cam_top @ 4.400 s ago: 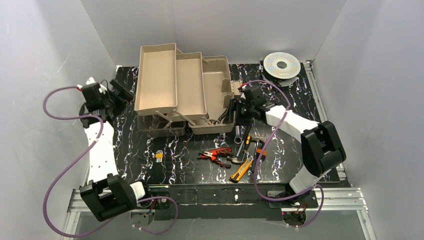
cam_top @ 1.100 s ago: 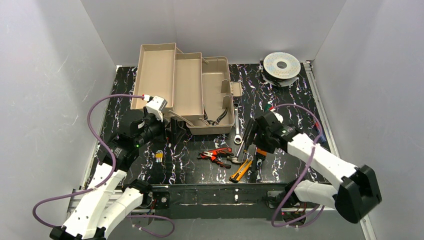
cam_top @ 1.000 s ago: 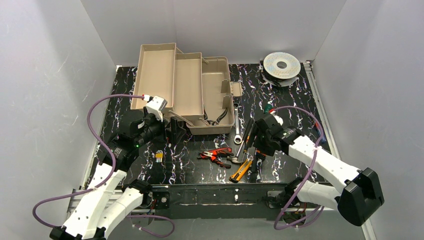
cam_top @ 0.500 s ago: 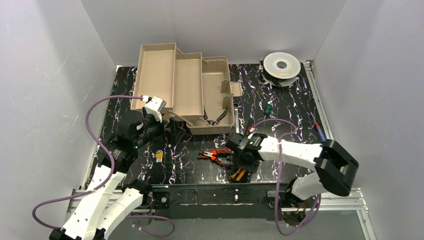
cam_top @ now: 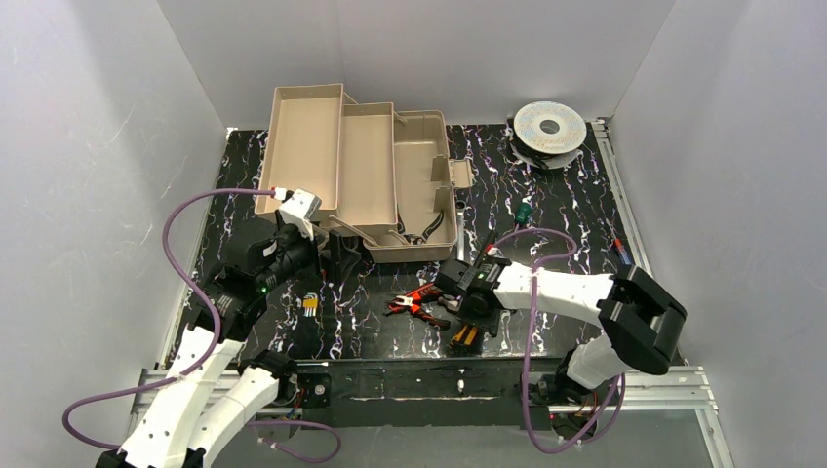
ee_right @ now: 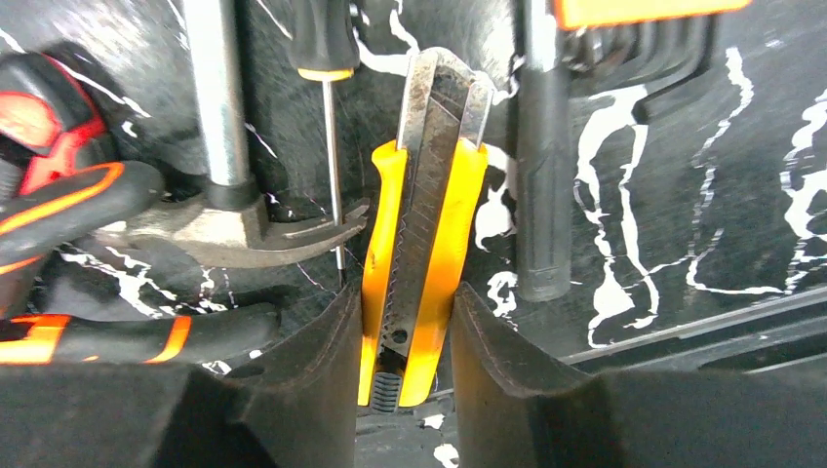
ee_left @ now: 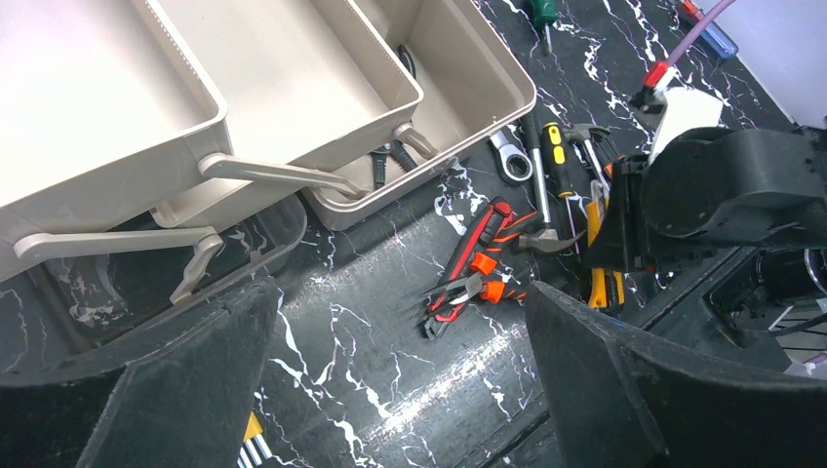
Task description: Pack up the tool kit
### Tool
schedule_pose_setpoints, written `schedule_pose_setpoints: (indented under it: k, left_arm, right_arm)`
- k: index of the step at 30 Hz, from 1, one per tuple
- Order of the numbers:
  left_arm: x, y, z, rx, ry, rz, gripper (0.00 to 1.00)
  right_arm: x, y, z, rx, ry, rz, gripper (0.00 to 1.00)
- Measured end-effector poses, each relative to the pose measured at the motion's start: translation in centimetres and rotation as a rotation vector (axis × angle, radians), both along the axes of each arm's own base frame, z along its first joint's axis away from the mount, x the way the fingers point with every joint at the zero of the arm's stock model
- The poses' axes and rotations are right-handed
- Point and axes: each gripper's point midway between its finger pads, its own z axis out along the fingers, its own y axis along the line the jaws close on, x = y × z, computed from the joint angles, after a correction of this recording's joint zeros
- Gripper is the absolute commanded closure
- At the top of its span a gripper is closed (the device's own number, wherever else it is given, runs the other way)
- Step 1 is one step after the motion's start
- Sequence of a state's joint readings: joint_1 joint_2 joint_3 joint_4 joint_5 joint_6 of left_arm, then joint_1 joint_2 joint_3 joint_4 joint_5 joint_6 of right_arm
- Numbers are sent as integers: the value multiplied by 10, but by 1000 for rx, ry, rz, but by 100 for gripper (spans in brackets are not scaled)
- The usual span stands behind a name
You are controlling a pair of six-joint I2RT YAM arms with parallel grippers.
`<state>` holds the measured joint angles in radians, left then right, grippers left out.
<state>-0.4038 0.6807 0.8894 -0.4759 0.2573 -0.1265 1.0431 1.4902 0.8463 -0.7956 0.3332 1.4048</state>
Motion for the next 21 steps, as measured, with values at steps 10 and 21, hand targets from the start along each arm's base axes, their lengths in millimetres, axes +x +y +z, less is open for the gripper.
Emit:
schedule_pose_setpoints:
  k: [10,21]
  left_arm:
    - [0,-1,-1,1,2,-3,2]
    - [1,2,0,6,-4,13,2]
  right_arm:
    - [35,-15,73,32,-260,-9,73]
    - [103,28,155,216,-499,333,74]
